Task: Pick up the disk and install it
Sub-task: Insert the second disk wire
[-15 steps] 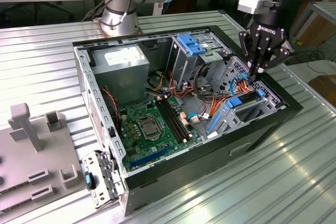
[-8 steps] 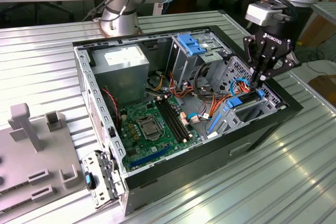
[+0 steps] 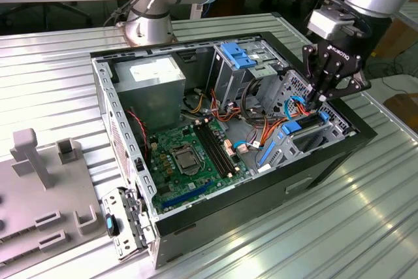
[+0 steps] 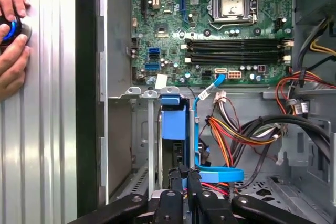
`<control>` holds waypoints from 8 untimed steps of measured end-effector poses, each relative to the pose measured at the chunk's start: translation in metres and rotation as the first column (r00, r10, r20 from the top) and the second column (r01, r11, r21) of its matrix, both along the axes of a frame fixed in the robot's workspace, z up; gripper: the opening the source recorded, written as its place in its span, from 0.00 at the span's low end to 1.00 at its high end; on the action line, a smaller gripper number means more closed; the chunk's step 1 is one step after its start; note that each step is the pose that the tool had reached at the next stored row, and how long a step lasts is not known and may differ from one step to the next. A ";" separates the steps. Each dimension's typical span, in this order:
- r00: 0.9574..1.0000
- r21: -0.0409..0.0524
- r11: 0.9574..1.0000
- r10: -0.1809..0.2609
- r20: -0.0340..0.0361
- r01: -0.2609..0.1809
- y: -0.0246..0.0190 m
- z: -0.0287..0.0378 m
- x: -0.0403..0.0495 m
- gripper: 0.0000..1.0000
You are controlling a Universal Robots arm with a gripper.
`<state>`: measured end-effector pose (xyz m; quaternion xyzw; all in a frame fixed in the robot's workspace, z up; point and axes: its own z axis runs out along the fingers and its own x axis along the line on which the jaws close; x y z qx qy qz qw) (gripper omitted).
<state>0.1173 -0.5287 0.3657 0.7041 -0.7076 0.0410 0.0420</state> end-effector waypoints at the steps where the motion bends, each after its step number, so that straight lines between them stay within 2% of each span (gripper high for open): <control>1: 1.000 0.011 1.000 0.000 0.000 0.000 -0.0013 -0.0009 0.0000 0.16; 2: 1.000 0.017 1.000 0.000 0.000 0.000 -0.0052 -0.0020 0.0000 0.16; 4: 1.000 0.019 1.000 0.000 0.000 0.000 -0.0094 -0.0031 0.0000 0.16; 8: 1.000 0.020 1.000 0.000 0.001 0.000 -0.0109 -0.0057 0.0001 0.16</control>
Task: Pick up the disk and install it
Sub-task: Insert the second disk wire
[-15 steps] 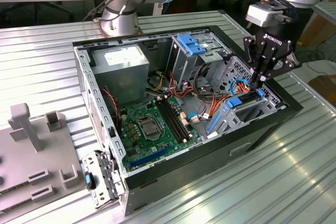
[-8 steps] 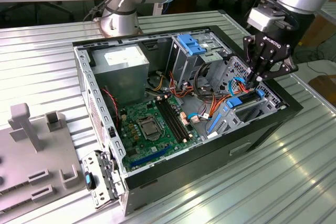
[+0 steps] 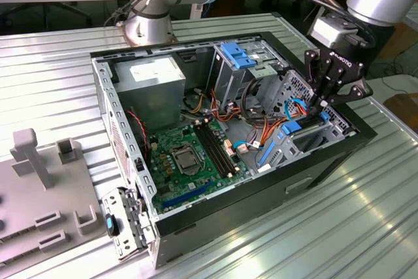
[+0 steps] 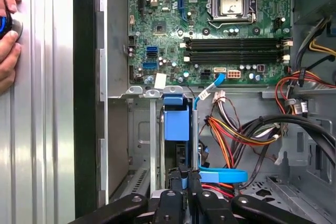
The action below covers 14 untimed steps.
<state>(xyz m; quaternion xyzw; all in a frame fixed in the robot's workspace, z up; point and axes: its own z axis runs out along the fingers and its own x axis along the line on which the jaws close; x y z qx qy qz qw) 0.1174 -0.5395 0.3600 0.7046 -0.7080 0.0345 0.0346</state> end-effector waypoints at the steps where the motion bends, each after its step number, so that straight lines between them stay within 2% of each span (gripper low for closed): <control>1: 1.000 0.001 1.000 0.001 0.001 -0.001 0.0000 -0.0006 0.0000 0.16; 2: 1.000 0.002 1.000 0.002 0.004 -0.002 -0.0001 -0.0008 -0.0001 0.16; 3: 1.000 0.003 1.000 0.004 0.011 -0.004 -0.0001 -0.0010 -0.0001 0.16; 4: 1.000 0.003 1.000 0.005 0.018 -0.005 -0.0001 -0.0012 0.0000 0.16; 5: 1.000 0.003 1.000 0.006 0.029 -0.006 -0.0002 -0.0014 -0.0001 0.16; 6: 0.999 0.003 1.000 0.006 0.036 -0.007 -0.0003 -0.0016 -0.0002 0.16; 7: 0.999 0.003 1.000 0.006 0.038 -0.007 -0.0003 -0.0017 -0.0005 0.16; 10: 0.999 0.005 1.000 0.002 0.038 -0.002 -0.0004 -0.0031 -0.0024 0.16; 14: 0.999 0.029 1.000 -0.005 0.038 0.004 -0.0040 -0.0056 -0.0060 0.16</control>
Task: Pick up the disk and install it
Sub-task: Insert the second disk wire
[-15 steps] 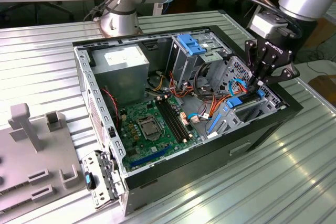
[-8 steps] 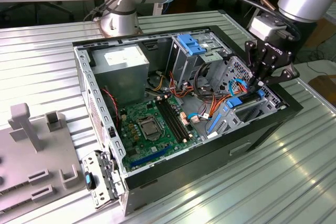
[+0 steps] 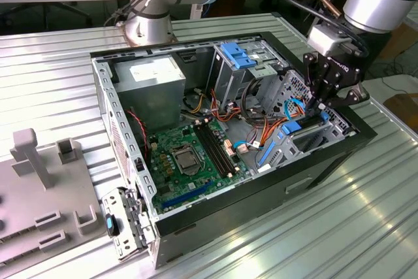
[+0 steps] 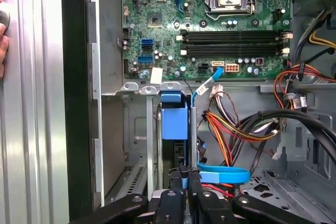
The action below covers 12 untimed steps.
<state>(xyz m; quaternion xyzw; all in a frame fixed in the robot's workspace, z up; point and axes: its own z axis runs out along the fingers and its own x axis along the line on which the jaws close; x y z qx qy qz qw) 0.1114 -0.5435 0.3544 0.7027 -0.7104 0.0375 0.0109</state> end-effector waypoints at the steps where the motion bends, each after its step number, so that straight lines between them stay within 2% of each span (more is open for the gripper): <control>1: 1.000 0.004 1.000 0.000 0.000 0.000 -0.0003 -0.0003 -0.0008 0.16; 2: 1.000 0.007 1.000 0.000 0.000 0.000 -0.0005 -0.0006 -0.0009 0.16; 6: 1.000 0.062 0.998 -0.001 0.000 0.001 -0.0041 -0.0012 -0.0009 0.16; 7: 1.000 0.068 0.998 -0.001 0.000 0.001 -0.0053 -0.0013 -0.0009 0.16; 11: 1.000 0.069 0.998 -0.001 0.000 0.001 -0.0098 -0.0013 -0.0009 0.16; 12: 1.000 0.078 0.997 -0.001 0.000 0.001 -0.0162 -0.0018 -0.0009 0.16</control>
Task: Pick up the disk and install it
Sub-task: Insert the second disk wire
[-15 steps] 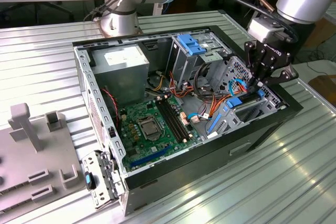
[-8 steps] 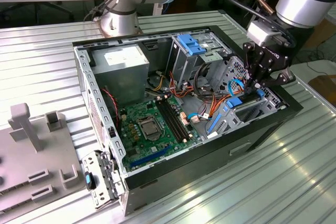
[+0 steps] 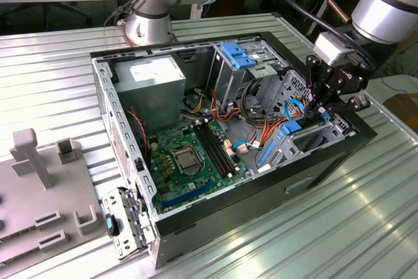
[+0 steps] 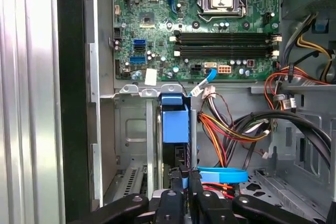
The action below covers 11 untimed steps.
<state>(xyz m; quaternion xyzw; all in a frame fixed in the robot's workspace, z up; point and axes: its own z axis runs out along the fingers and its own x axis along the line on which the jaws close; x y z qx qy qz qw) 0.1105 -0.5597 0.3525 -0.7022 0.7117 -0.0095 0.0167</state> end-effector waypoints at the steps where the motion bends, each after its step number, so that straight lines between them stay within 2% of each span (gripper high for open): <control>1: 1.000 0.000 1.000 0.000 0.000 0.000 0.0000 -0.0008 0.0007 0.16; 2: 1.000 0.000 1.000 0.003 0.000 -0.003 0.0000 -0.0016 0.0010 0.16; 3: 0.999 0.000 0.999 0.039 0.000 -0.039 0.0003 -0.0029 0.0014 0.16; 4: 0.999 0.000 0.999 0.047 0.000 -0.047 0.0005 -0.0034 0.0020 0.16; 11: 0.999 0.000 0.999 0.047 0.000 -0.047 0.0013 -0.0062 0.0028 0.16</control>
